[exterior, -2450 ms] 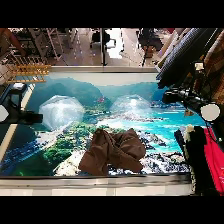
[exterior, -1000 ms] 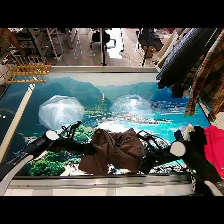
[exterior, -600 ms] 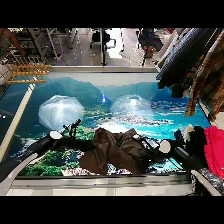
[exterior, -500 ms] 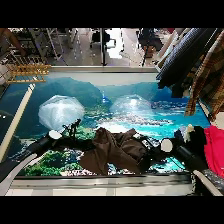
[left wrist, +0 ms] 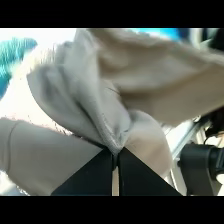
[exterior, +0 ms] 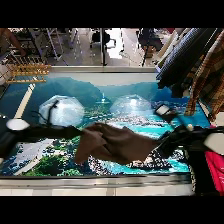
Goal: Fold the clothes and pants, and hang the long-sleeved shirts on hangers.
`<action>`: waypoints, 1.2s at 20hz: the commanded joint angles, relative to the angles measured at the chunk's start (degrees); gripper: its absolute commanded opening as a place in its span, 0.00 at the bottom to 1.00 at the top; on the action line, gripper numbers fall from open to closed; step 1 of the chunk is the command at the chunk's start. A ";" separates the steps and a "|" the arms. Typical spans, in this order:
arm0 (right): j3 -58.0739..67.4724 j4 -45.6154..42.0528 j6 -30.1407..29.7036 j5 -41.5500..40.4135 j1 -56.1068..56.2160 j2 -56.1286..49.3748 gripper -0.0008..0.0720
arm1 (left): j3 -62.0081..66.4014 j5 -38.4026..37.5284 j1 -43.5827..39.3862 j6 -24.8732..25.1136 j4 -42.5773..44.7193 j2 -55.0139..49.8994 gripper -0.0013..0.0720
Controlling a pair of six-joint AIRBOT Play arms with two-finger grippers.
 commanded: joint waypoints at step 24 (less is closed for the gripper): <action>35.28 -1.81 11.91 -46.71 -12.98 -48.30 0.03 | 23.19 19.47 13.94 12.24 -18.53 -26.84 0.79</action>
